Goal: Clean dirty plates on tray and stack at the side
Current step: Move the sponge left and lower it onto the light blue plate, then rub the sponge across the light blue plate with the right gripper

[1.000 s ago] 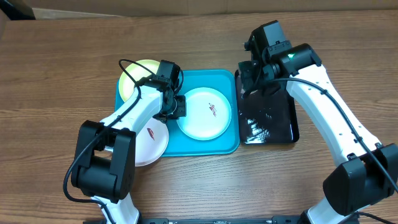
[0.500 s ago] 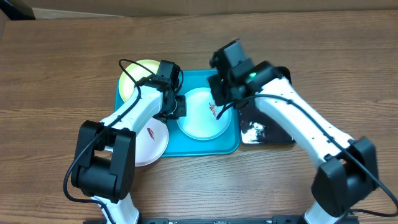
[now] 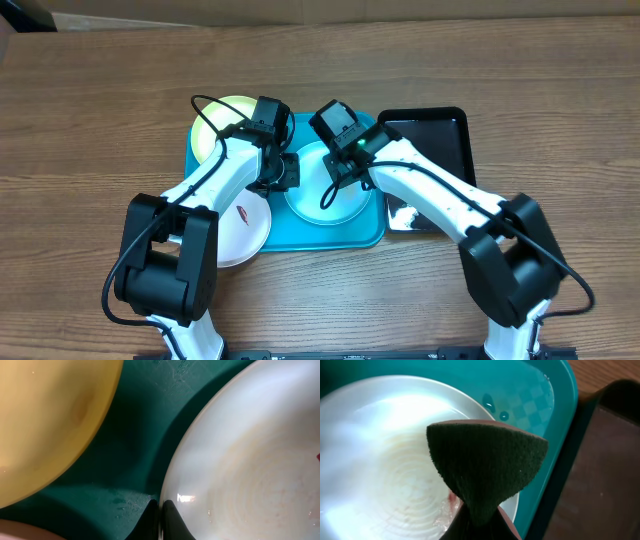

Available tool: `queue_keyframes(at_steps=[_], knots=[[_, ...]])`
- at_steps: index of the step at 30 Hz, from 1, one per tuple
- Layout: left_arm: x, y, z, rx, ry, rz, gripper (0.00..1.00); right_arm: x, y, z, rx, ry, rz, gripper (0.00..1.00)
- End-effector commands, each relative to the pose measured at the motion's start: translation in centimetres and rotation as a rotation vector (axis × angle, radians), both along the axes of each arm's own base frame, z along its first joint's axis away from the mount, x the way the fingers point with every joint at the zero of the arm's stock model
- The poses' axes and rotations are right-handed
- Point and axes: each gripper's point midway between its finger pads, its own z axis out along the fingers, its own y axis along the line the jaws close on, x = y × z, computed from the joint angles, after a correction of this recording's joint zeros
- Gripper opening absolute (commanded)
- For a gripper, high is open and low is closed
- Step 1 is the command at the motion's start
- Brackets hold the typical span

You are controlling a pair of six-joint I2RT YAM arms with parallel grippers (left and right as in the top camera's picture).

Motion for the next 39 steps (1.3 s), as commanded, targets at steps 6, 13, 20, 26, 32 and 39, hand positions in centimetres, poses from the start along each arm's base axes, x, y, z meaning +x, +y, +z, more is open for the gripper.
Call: queue_keyframes(at_steps=[6,13,20,26,32,39], knots=[[0.3,0.0,-0.1,-0.005,0.002,0.010,0.04,0.8,-1.0,-2.3,-0.068,-0.016,-0.056,0.04],[0.3,0.0,-0.1,-0.005,0.002,0.010,0.04,0.6,-1.1,-4.3,-0.090,0.016,-0.066,0.04],[0.3,0.0,-0.1,-0.005,0.002,0.011,0.04,-0.8,0.3,-5.6,-0.012,0.107,-0.051,0.04],[0.3,0.0,-0.1,-0.005,0.002,0.010,0.04,-1.6,1.6,-5.8,0.064,0.161,-0.054,0.04],[0.3,0.0,-0.1,-0.004,0.002,0.011,0.04,-2.6,2.6,-6.0,0.122,0.219,-0.035,0.04],[0.3,0.0,-0.1,-0.004,0.002,0.010,0.04,-3.5,3.6,-5.9,0.179,0.270,-0.016,0.04]])
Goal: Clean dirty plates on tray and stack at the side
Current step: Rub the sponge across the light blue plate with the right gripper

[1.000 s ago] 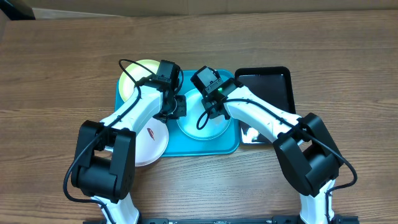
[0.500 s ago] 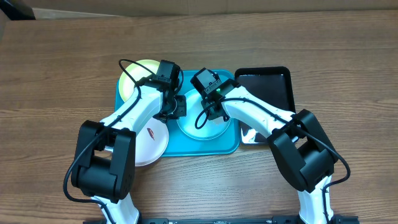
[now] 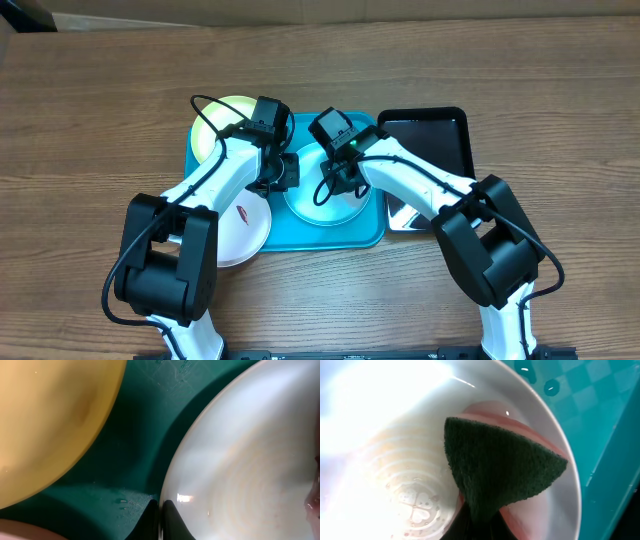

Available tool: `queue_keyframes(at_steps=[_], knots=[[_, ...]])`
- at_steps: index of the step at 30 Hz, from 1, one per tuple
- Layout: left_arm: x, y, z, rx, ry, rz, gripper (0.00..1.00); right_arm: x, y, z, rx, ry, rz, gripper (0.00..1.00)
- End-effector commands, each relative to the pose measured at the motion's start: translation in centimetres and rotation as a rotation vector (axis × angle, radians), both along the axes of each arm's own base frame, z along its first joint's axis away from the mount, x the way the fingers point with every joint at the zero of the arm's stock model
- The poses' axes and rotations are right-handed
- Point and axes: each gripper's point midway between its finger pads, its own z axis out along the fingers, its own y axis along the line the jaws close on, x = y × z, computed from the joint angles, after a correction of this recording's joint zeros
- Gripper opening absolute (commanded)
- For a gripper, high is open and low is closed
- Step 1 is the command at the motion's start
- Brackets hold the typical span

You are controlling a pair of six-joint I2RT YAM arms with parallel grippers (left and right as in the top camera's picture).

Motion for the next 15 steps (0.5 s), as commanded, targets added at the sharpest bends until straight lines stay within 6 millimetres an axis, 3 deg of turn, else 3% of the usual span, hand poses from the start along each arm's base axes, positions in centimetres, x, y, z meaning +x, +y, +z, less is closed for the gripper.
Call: queue_keyframes(at_steps=[1,15], knots=[[0.3,0.0,-0.1,-0.005,0.002,0.009,0.04,-2.4,2.2,-1.0,0.102,0.120,0.038,0.04],[0.3,-0.1,-0.1,-0.006,0.001,0.010,0.04,-5.1,6.1,0.2,0.328,0.269,0.104,0.04]])
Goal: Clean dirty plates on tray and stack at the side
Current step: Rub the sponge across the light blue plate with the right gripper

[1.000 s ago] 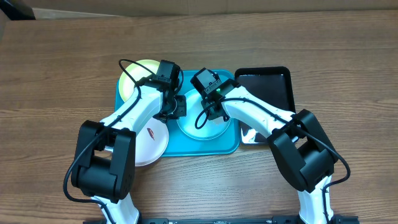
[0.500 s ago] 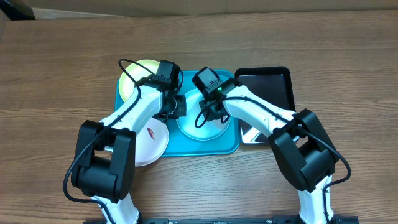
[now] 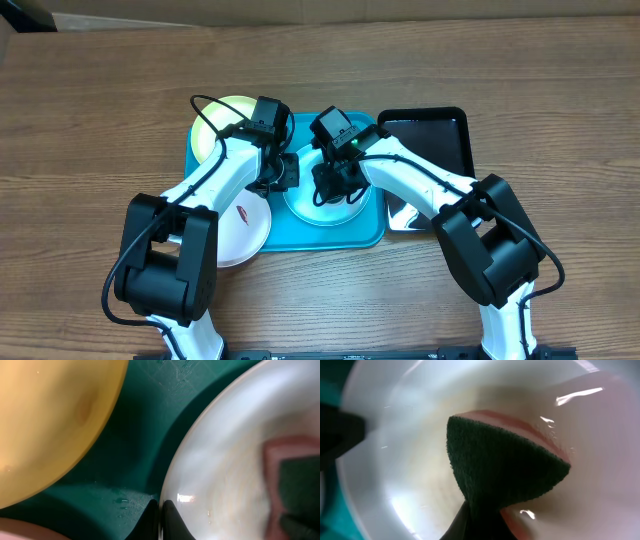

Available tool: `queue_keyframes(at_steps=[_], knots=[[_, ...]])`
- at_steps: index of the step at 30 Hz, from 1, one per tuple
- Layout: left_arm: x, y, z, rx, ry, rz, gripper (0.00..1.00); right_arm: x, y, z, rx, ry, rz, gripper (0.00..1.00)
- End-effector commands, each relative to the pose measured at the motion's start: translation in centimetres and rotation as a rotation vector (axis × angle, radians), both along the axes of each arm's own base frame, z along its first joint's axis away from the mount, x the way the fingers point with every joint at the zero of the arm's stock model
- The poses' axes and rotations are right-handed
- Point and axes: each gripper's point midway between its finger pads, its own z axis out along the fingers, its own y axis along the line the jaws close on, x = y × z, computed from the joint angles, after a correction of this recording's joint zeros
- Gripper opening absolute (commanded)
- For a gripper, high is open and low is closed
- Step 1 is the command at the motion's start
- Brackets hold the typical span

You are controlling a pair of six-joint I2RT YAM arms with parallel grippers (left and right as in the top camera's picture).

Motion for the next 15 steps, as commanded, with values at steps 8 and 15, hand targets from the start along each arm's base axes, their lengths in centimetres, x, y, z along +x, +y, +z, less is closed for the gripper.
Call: queue_keyframes(at_steps=[8,15], knots=[[0.3,-0.1,-0.1,-0.010,0.001,0.009,0.05,-0.1,2.7,4.4,0.282,0.106,0.062,0.04],[0.3,-0.1,-0.1,-0.010,0.001,0.009,0.06,3.5,-3.1,10.3,0.300,0.017,-0.046,0.04]])
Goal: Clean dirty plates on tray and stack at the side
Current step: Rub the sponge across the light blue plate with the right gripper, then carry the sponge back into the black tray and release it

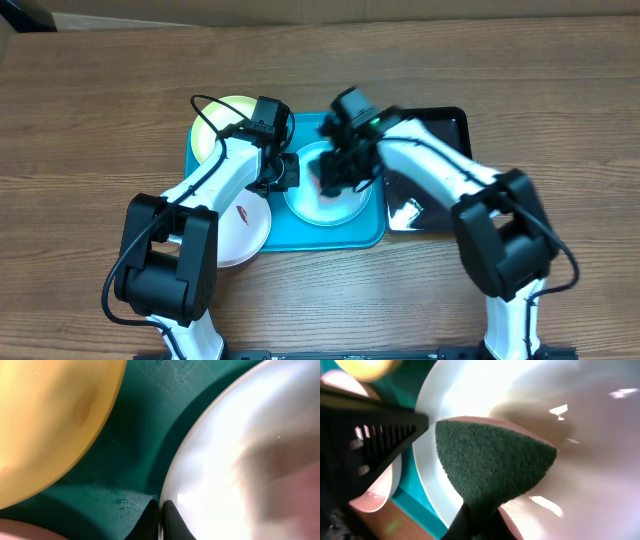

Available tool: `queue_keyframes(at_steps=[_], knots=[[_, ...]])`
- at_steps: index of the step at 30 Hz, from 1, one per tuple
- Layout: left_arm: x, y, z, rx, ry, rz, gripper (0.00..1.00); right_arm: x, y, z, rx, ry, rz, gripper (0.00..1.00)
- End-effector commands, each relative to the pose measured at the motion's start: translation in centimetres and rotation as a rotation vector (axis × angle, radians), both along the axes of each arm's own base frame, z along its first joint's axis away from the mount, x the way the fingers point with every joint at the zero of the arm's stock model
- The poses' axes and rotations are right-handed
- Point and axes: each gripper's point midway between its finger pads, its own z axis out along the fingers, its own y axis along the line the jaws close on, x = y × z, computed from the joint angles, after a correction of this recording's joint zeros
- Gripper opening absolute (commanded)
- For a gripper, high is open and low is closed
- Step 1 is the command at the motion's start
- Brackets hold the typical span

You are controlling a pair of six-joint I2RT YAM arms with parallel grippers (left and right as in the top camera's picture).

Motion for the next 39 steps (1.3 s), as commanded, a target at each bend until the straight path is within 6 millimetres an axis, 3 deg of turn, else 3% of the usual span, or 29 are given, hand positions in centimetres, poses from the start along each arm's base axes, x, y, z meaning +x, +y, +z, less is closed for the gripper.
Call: queue_keyframes(at_steps=[1,4,9,14,21,31,36,37,39], knots=[[0.3,-0.1,-0.1,-0.008,0.001,0.009,0.05,2.6,-2.8,6.4,0.061,-0.127,-0.052,0.04],[0.3,-0.1,-0.1,-0.008,0.001,0.009,0.06,3.6,-7.5,6.9,-0.041,-0.138,-0.152,0.04],[0.3,-0.1,-0.1,-0.010,0.001,0.008,0.06,4.4,-15.0,5.2,-0.247,-0.115,-0.287,0.04],[0.3,-0.4,-0.1,-0.027,0.004,0.005,0.06,4.2,-19.3,1.9,-0.432,-0.124,-0.341,0.04],[0.3,-0.4,-0.1,-0.027,0.004,0.005,0.06,3.5,-20.2,-1.8,-0.481,-0.147,-0.301,0.04],[0.3,-0.4,-0.1,-0.027,0.004,0.005,0.06,3.4,-20.3,-2.4,-0.485,-0.138,-0.298,0.04],[0.3,-0.4,-0.1,-0.027,0.004,0.004,0.05,3.3,-21.2,-3.4,-0.544,-0.129,-0.299,0.04],[0.3,-0.4,-0.1,-0.027,0.004,0.005,0.05,3.3,-21.4,-3.6,-0.555,-0.127,-0.299,0.12],[0.3,-0.4,-0.1,-0.027,0.004,0.005,0.05,3.3,-21.4,-3.8,-0.556,-0.125,-0.298,0.53]])
